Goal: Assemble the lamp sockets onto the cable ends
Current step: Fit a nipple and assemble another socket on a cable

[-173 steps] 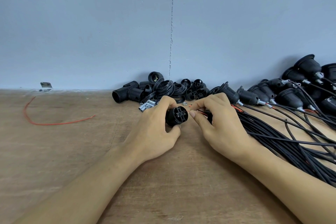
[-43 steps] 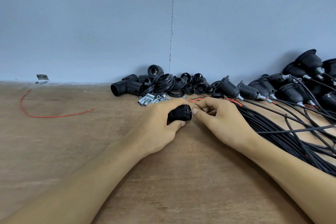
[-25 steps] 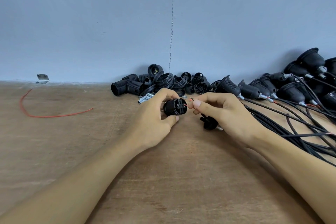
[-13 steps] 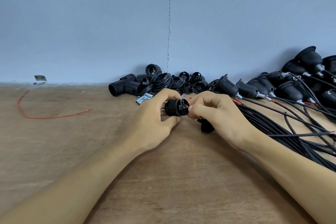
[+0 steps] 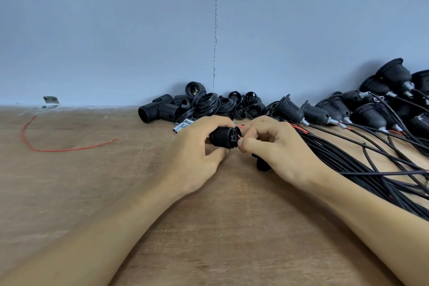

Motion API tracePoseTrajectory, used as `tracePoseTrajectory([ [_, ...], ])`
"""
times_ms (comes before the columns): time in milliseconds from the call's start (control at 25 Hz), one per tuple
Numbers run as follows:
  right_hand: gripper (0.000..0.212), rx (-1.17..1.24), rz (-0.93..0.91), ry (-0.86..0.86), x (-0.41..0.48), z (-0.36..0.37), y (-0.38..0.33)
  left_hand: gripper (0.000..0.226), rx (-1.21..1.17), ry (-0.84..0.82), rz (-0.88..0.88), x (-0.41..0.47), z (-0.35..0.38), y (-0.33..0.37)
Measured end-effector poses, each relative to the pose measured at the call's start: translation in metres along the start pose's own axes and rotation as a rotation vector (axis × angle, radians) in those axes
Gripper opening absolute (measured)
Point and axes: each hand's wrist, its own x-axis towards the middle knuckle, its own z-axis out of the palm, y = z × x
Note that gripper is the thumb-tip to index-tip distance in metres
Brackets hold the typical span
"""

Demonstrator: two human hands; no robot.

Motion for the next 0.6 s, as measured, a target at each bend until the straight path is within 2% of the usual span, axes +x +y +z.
tracePoseTrajectory([
  [320, 0.022, -0.002, 0.005, 0.000, -0.0006, -0.0003, -0.0011, 0.047, 0.084, 0.029, 0.120, -0.0001, 0.0000, 0.0005],
  [440, 0.026, 0.010, 0.000, 0.016, -0.0006, 0.0007, -0.0001, 0.045, 0.116, 0.044, 0.127, 0.0002, -0.0001, 0.0007],
  [600, 0.021, -0.070, -0.064, 0.054, -0.0035, 0.0036, 0.0015, 0.045, 0.106, 0.049, 0.082, -0.0005, 0.0005, -0.0012],
])
